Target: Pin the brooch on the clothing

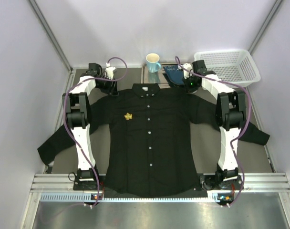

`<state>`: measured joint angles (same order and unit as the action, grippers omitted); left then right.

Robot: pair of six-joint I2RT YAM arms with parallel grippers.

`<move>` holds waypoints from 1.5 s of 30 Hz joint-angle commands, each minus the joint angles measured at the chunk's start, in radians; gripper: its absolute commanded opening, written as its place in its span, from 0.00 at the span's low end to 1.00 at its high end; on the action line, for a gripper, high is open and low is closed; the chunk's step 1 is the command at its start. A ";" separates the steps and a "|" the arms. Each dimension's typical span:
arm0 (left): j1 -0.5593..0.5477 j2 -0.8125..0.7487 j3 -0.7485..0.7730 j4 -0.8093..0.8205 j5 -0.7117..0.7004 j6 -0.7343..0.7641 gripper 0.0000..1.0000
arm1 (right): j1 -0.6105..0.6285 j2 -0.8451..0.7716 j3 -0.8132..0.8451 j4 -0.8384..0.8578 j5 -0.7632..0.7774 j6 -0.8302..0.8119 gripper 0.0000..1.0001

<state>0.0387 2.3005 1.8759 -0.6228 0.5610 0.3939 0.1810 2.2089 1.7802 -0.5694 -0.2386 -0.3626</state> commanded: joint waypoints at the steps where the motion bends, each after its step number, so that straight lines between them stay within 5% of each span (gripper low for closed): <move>1: 0.007 0.004 0.034 0.041 0.017 -0.015 0.56 | 0.005 -0.080 -0.002 0.134 0.058 0.017 0.00; 12: 0.009 0.023 0.060 0.061 -0.003 -0.030 0.56 | 0.006 -0.021 0.030 0.099 0.105 0.004 0.00; 14: 0.012 0.002 0.054 0.057 0.008 -0.032 0.57 | 0.006 -0.037 0.036 0.074 0.093 0.001 0.07; 18: 0.026 -0.068 0.008 0.069 0.023 -0.027 0.59 | 0.006 -0.107 0.018 0.060 0.071 -0.004 0.41; 19: 0.029 -0.105 -0.006 0.074 0.022 -0.027 0.60 | 0.005 -0.129 0.010 0.057 0.070 -0.004 0.57; 23: 0.055 -0.199 -0.066 0.067 0.030 -0.024 0.80 | 0.006 -0.228 -0.004 0.043 0.056 -0.003 0.76; 24: 0.059 -0.219 -0.075 0.069 0.027 -0.024 0.98 | 0.006 -0.274 -0.007 0.042 0.053 -0.001 0.79; 28: 0.072 -0.346 -0.119 0.071 0.010 -0.026 0.99 | 0.006 -0.382 -0.021 0.042 0.029 0.028 0.97; 36: 0.056 -0.449 -0.067 -0.026 -0.076 -0.184 0.99 | 0.005 -0.587 -0.120 0.043 -0.042 0.202 0.99; 39: 0.021 -0.518 -0.158 -0.023 -0.159 -0.170 0.99 | 0.005 -0.678 -0.247 0.026 -0.123 0.186 0.99; 45: -0.083 -0.739 -0.599 0.169 -0.326 -0.156 0.99 | 0.006 -0.848 -0.563 0.017 -0.084 0.180 0.99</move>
<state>0.0116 1.6745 1.4528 -0.5297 0.3496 0.2386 0.1810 1.4460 1.3510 -0.5190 -0.3191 -0.1890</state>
